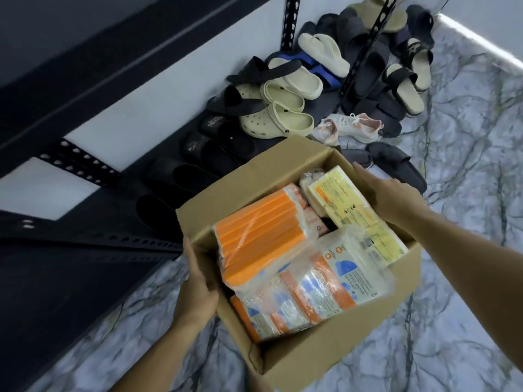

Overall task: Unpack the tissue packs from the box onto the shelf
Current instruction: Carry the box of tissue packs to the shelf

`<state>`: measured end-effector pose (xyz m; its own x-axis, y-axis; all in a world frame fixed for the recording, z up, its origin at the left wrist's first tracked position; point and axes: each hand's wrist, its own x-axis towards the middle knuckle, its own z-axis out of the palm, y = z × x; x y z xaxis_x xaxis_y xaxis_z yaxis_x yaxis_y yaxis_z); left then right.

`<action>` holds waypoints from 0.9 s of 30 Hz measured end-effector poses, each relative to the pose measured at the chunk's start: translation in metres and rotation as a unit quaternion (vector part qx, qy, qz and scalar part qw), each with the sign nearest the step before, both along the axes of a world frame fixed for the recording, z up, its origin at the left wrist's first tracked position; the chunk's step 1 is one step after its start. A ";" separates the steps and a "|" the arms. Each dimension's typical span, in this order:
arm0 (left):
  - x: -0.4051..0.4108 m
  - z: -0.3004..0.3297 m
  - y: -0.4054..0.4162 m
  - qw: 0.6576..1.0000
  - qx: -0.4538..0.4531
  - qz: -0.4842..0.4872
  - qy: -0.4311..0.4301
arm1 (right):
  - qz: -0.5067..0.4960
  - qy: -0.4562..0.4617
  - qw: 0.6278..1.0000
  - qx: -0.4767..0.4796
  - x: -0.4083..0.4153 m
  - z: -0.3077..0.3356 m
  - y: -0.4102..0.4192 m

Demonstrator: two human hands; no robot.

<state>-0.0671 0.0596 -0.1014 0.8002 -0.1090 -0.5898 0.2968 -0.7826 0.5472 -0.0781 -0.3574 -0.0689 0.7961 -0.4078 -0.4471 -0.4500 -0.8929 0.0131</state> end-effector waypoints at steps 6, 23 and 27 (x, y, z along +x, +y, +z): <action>-0.031 0.032 0.059 1.000 -0.013 0.006 0.001 | 0.022 -0.013 1.000 -0.014 -0.025 0.047 0.059; -0.118 0.081 0.278 0.994 -0.082 0.024 -0.067 | 0.054 -0.015 0.998 0.021 -0.099 0.082 0.295; -0.131 0.076 0.339 0.989 -0.105 0.065 -0.081 | 0.065 -0.023 0.996 0.048 -0.107 0.066 0.352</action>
<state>-0.1986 0.3981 -0.0249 0.8977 -0.1056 -0.4278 0.2820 -0.6083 0.7420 -0.1852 -0.0058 -0.0027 0.8604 -0.2565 -0.4404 -0.3285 -0.9398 -0.0944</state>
